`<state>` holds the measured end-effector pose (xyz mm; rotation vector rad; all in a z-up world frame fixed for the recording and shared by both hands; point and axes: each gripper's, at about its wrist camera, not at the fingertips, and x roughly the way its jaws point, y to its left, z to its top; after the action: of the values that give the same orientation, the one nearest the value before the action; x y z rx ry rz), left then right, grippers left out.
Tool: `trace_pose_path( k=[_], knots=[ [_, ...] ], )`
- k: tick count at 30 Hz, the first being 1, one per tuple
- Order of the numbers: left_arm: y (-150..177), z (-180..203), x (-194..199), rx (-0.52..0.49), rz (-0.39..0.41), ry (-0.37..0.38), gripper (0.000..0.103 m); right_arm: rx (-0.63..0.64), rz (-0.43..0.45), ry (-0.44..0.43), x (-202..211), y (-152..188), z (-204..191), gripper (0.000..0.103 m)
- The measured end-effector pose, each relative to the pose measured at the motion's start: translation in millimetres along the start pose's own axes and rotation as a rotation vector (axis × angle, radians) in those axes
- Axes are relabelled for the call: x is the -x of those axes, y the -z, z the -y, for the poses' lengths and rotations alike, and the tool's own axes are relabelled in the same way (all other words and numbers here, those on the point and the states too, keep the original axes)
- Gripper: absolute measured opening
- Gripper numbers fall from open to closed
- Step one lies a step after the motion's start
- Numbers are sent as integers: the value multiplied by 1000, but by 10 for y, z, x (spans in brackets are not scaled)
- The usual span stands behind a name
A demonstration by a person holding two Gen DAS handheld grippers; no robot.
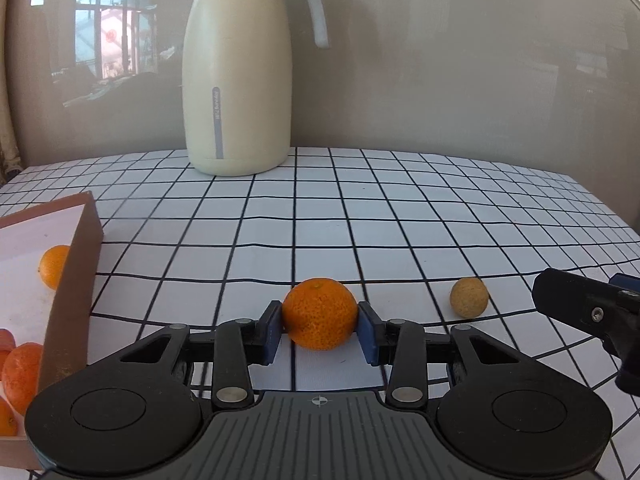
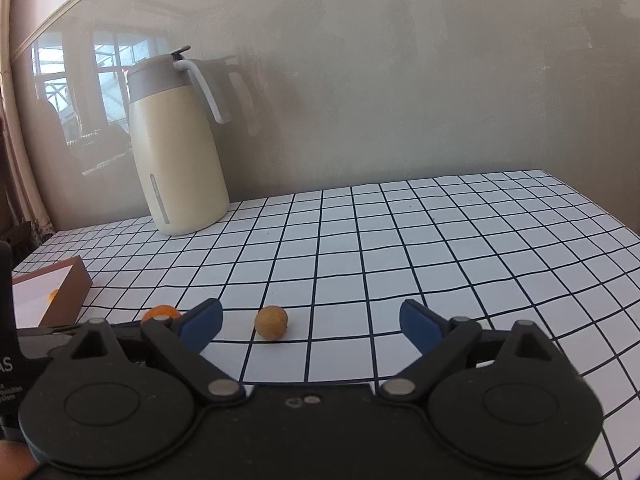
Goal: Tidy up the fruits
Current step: 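Grasp an orange with the left tool while the right tool grasps the small brown fruit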
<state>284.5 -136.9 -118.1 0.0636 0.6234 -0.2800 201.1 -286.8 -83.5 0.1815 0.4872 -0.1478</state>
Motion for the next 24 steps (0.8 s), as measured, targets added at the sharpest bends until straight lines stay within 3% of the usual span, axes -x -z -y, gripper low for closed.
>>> trace_pose_path(
  k=[5,12,17,24],
  knots=[
    [15,-137,29,4,-1,-12,40,0,-68,-37,-228,-17,-110,73],
    [11,-232,22,-1,-2,-2,40,16,-149,-33,-526,-39,-275,65],
    [5,-224,15,-5,-3,-3,40,41,-186,-14,-678,-35,-342,44],
    [-3,-208,5,-13,-4,-8,40,79,-177,-5,-672,-16,-383,23]
  ],
)
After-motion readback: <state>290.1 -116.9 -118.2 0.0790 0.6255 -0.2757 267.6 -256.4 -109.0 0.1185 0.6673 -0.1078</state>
